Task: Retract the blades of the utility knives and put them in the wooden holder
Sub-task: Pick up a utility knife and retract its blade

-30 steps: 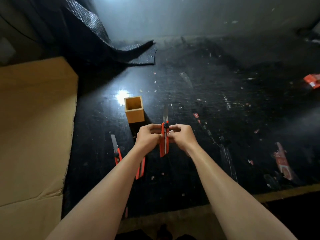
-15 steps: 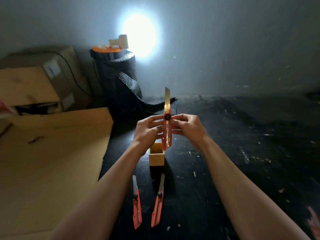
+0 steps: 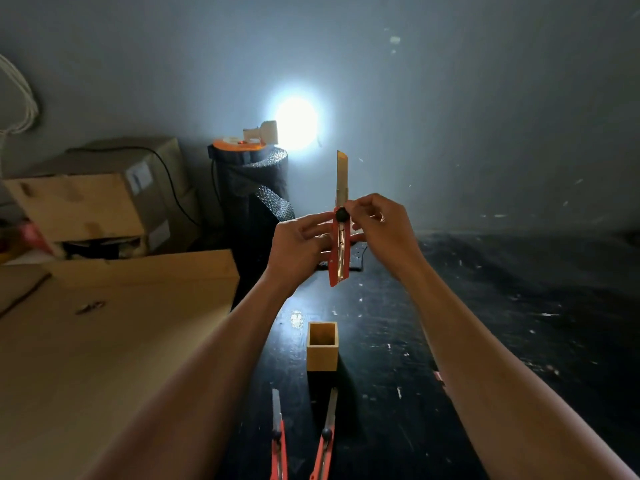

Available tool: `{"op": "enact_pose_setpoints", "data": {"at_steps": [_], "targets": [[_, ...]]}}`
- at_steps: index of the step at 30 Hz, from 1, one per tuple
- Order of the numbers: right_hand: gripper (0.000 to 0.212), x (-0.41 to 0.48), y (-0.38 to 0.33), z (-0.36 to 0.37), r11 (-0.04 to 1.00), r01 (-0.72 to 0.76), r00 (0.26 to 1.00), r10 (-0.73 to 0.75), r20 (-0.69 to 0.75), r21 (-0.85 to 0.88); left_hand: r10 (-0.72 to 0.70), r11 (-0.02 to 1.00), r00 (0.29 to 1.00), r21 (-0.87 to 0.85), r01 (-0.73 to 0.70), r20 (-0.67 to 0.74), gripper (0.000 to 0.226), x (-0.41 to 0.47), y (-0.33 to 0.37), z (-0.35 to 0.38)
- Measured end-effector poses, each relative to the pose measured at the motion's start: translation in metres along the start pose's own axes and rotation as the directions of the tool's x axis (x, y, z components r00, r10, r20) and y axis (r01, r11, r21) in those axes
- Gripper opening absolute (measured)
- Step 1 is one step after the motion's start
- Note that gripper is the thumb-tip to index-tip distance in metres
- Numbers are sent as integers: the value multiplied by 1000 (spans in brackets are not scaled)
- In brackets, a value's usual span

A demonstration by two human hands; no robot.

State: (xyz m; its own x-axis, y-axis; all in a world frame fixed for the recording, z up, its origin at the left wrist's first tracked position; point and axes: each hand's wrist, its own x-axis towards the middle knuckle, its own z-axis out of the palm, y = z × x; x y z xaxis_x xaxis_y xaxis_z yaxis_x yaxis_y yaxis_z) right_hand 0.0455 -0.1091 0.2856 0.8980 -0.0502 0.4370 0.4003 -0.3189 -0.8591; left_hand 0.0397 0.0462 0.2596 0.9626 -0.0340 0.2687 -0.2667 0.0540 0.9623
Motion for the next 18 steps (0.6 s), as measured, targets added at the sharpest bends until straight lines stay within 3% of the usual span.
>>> {"op": "enact_pose_setpoints", "data": {"at_steps": [11,18], "targets": [[13,-6,-2,-21,991,71,996,-76,43,112,-16,999,1000,-52,17,21,35,-1,11,8],[17,-15,-11,-29,983,40,993,-59,102,177,-32,995,999,-95,34,17,39,-4,30,9]]}}
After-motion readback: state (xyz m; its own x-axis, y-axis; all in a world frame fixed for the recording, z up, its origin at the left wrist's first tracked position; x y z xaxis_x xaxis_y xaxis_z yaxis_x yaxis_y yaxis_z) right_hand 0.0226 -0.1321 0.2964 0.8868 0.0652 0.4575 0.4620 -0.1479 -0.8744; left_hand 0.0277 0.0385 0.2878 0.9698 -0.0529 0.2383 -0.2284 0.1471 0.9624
